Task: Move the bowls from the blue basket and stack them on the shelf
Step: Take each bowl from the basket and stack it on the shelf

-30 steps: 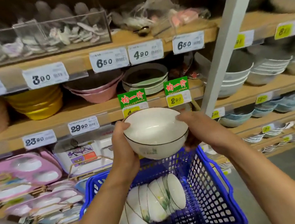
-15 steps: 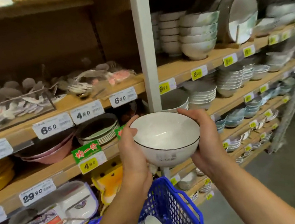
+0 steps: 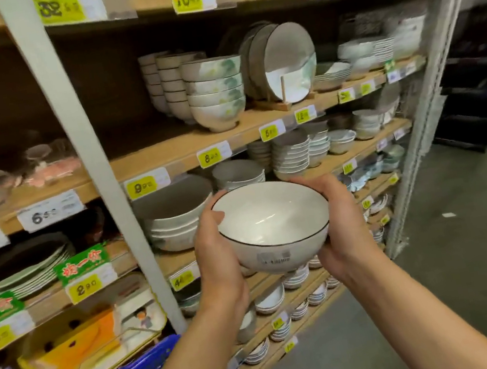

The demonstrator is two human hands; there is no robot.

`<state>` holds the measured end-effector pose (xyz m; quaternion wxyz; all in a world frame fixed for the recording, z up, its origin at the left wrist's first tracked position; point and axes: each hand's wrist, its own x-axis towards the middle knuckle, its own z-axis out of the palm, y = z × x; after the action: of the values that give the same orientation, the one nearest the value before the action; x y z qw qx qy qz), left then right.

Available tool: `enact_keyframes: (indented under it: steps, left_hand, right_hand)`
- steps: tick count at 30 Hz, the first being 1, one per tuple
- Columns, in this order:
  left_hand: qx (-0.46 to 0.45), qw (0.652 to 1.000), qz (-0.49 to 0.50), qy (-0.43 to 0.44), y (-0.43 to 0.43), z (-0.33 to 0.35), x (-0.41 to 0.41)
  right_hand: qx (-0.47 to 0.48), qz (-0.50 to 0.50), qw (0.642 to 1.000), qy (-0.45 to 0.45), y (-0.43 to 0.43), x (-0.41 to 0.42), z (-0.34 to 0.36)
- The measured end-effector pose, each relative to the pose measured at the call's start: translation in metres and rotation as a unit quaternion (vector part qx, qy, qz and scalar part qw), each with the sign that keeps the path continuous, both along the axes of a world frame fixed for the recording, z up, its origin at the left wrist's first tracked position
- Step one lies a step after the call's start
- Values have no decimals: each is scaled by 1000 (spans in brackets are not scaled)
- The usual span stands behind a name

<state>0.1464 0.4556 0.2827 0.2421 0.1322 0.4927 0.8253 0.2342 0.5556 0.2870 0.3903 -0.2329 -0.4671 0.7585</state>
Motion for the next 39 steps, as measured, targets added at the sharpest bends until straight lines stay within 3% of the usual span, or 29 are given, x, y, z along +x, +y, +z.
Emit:
enact_keyframes:
  steps: [10,20,39]
  left_hand:
    - [-10,1000,-27,-5,95,12,44]
    - [-13,998,-65,-16,174,25,3]
    - [19,995,90,28,236,52,-91]
  right_hand:
    - [-26,-52,998,-8,87,49,10]
    - [-21,-79,997,-15,160,13,28]
    - [-21,70,997,17,253,-118,54]
